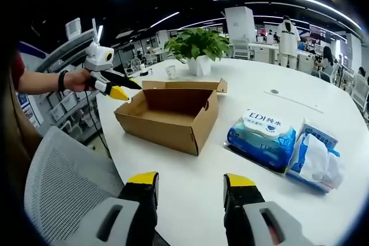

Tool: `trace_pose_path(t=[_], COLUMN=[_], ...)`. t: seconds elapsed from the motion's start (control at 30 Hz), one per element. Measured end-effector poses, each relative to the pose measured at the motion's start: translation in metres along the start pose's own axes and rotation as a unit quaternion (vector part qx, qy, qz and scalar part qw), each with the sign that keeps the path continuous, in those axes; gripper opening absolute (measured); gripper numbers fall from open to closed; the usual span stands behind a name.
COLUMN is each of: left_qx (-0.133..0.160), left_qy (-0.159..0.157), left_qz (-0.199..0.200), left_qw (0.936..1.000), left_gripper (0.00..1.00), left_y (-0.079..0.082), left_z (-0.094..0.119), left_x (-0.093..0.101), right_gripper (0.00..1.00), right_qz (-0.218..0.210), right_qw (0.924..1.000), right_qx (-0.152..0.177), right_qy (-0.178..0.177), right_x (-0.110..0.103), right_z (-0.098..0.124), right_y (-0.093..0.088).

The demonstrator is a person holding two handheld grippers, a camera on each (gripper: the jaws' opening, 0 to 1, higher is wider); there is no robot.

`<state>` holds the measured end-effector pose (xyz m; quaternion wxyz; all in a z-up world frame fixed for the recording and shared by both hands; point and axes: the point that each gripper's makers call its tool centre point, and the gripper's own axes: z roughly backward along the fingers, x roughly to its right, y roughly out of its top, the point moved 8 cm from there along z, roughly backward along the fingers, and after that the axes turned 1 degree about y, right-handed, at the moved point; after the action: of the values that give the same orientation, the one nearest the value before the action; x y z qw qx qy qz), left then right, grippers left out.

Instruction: Operate the shoe box by opening the lid, removing the specified soft item, and placing it in the target area until the item is outside and the box remains undamaged.

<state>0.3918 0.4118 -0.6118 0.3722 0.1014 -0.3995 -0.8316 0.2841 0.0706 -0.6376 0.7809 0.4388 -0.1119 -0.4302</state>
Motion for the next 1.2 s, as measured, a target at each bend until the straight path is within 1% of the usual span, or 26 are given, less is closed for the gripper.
trace_pose_path(t=[0.1,0.17,0.37,0.4,0.43,0.47,0.6,0.73,0.83,0.87,1.0,1.2], left_qx=[-0.022,-0.038,-0.066,-0.077,-0.083,-0.098,-0.117,-0.128,-0.149,-0.160,-0.172,-0.200], left_qy=[-0.001,-0.001,-0.005,-0.008,-0.009,-0.010,-0.020,-0.028,-0.029,-0.030,-0.045,-0.061], left_qz=[-0.006,-0.019,-0.035,-0.045,-0.050,-0.068,-0.088,-0.100,-0.118,-0.131,-0.149,-0.177], left_qw=[0.9997,0.9991,0.9972,0.9960,0.9952,0.9928,0.9891,0.9864,0.9814,0.9779,0.9727,0.9617], left_gripper=[0.60,0.60,0.60,0.60,0.61,0.61,0.62,0.62,0.63,0.63,0.65,0.65], left_y=[-0.004,-0.008,-0.013,-0.015,-0.016,-0.018,-0.020,-0.019,-0.022,-0.023,-0.023,-0.030], left_z=[-0.008,-0.012,-0.021,-0.025,-0.025,-0.028,-0.035,-0.041,-0.049,-0.052,-0.058,-0.071], left_x=[-0.004,-0.006,-0.013,-0.015,-0.016,-0.017,-0.018,-0.021,-0.028,-0.030,-0.028,-0.029], right_gripper=[0.42,0.43,0.43,0.43,0.43,0.43,0.43,0.43,0.44,0.44,0.44,0.44], right_qz=[-0.004,-0.007,-0.013,-0.018,-0.019,-0.020,-0.018,-0.019,-0.016,-0.019,-0.022,-0.031], right_qw=[1.0000,1.0000,0.9999,0.9998,0.9998,0.9997,0.9997,0.9996,0.9997,0.9996,0.9995,0.9992], right_qx=[0.002,0.002,0.003,0.006,0.008,0.010,0.009,0.007,0.007,0.008,0.003,0.003], right_qy=[-0.004,-0.006,-0.010,-0.009,-0.009,-0.010,-0.014,-0.018,-0.020,-0.021,-0.022,-0.027], right_x=[0.002,0.003,0.003,0.003,0.003,0.003,0.005,0.006,0.005,0.005,0.007,0.008], right_z=[0.002,0.004,0.008,0.009,0.009,0.010,0.012,0.014,0.017,0.019,0.021,0.023], right_y=[-0.001,-0.002,-0.005,-0.004,-0.004,-0.003,-0.004,-0.006,-0.006,-0.006,-0.011,-0.015])
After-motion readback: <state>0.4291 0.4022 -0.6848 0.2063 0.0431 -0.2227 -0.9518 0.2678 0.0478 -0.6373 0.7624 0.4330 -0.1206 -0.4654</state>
